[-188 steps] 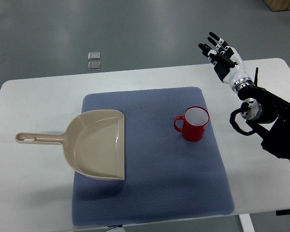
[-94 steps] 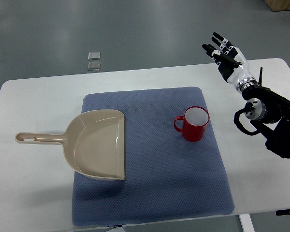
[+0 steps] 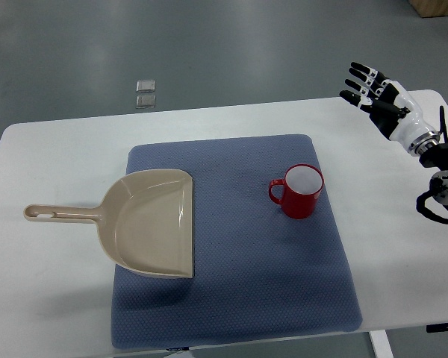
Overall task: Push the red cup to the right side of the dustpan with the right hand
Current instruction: 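Lower the right hand and reach toward the red mug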
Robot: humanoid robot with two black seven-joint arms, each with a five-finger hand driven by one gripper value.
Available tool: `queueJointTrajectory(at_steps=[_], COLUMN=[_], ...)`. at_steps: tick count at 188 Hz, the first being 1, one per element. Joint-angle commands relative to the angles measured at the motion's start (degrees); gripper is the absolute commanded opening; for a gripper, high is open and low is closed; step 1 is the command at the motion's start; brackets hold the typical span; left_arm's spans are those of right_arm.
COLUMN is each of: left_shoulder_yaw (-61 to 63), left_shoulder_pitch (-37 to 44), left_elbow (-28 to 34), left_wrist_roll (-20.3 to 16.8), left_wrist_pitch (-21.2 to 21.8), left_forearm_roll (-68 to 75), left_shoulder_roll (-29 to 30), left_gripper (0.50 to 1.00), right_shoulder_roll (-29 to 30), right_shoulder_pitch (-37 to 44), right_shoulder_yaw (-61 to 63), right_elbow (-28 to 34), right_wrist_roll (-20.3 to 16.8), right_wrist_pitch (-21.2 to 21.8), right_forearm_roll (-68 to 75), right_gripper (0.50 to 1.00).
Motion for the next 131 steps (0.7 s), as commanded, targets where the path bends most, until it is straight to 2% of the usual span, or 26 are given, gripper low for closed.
queueJointTrajectory(at_steps=[1,40,75,131], left_shoulder_yaw=[0.0,0.0,0.0,0.0], left_shoulder_pitch=[0.0,0.0,0.0,0.0], left_elbow=[0.0,0.0,0.0,0.0], left_wrist_roll=[0.0,0.0,0.0,0.0], left_wrist_pitch=[0.0,0.0,0.0,0.0], left_forearm_roll=[0.0,0.0,0.0,0.0], left_shoulder_roll=[0.0,0.0,0.0,0.0], left_gripper=[1.000,1.000,1.000,1.000], right_shoulder_roll=[-2.0,-6.0,-5.8,-3.9], right_shoulder_pitch=[-2.2,-6.4,-8.5,-11.4], right_shoulder_yaw=[0.2,0.5,0.9,1.1], right_elbow=[2.3,8.6,10.1,10.1], right_wrist_roll=[2.7,9.3,9.3,9.3], right_wrist_pitch=[1.7,3.3,3.8,3.2], right_forearm_roll=[-3.6,-12.4,-19.0,-19.3], right_gripper=[0.928,0.928,0.928,0.928])
